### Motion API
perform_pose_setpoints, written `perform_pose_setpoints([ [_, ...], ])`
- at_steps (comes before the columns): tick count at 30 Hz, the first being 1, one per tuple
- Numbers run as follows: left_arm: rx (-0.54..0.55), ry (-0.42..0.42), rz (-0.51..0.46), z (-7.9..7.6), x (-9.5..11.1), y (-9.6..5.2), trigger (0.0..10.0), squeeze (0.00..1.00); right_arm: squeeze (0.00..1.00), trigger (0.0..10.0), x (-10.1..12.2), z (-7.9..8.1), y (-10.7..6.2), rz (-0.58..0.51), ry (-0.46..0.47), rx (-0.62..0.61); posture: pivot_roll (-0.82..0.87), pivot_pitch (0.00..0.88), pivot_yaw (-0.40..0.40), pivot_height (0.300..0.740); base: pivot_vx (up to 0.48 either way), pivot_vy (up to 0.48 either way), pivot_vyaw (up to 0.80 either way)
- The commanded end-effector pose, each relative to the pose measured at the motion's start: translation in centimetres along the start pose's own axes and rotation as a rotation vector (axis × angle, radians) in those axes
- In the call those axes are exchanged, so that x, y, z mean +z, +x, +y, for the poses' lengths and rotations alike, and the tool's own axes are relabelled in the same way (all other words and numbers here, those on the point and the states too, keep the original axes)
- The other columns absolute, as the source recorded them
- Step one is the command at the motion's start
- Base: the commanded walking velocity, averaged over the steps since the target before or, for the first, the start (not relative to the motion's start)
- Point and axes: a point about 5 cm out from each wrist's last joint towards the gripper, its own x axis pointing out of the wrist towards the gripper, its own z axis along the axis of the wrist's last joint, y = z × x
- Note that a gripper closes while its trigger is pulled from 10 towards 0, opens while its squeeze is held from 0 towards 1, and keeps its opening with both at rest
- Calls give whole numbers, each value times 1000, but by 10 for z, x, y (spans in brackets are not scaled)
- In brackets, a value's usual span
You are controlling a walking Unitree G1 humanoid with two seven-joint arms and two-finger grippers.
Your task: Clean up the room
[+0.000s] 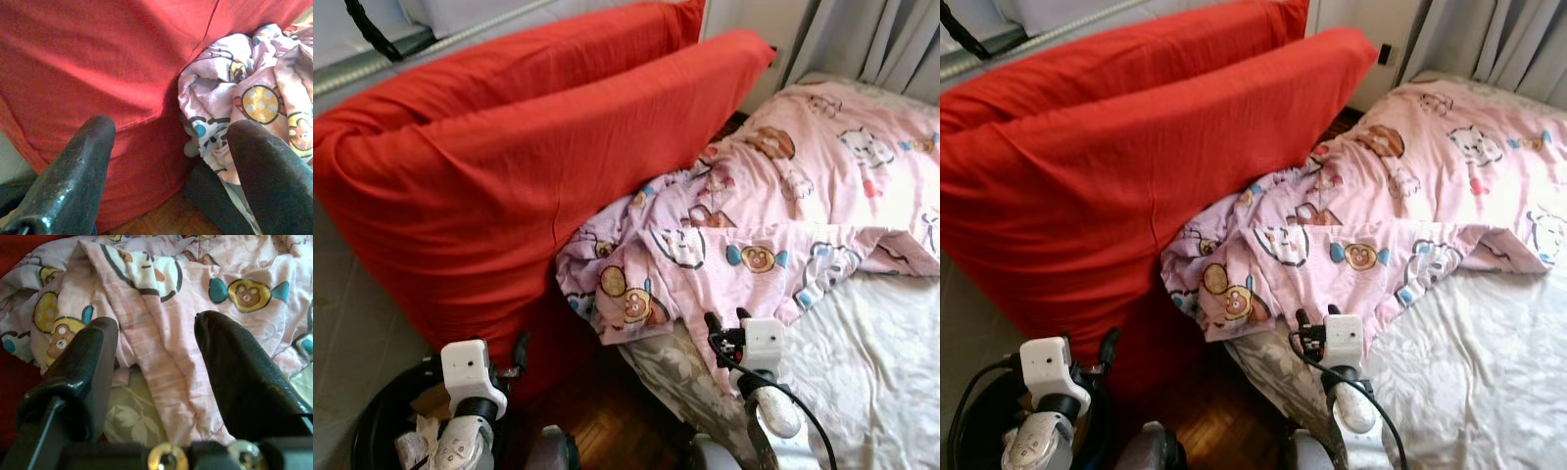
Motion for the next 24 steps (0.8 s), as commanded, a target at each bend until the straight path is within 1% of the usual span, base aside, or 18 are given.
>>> perform_pose_setpoints([
  [1, 5, 11, -3, 2, 3, 0, 10000, 0, 0, 10000, -2, 1, -1, 4, -5, 8, -60, 165, 15, 663, 0, 0, 0],
  [7, -1, 9, -1, 0, 2, 0, 10000, 0, 0, 10000, -3, -2, -2, 11, -10, -4, -57, 167, 17, 663, 0, 0, 0],
  [11, -5, 11, 4, 0, 2, -1, 10000, 0, 0, 10000, -6, 0, -1, 46, -22, 4, -53, 164, 17, 663, 0, 0, 0],
  [14, -5, 15, 6, 1, 2, -1, 10000, 0, 0, 10000, -5, 2, -1, 34, -16, 13, -48, 163, 19, 643, 0, 0, 0],
  [24, -6, 17, 15, 1, 1, -4, 10000, 0, 0, 10000, -4, 1, 0, 25, -12, -3, -42, 158, 21, 643, 0, 0, 0],
])
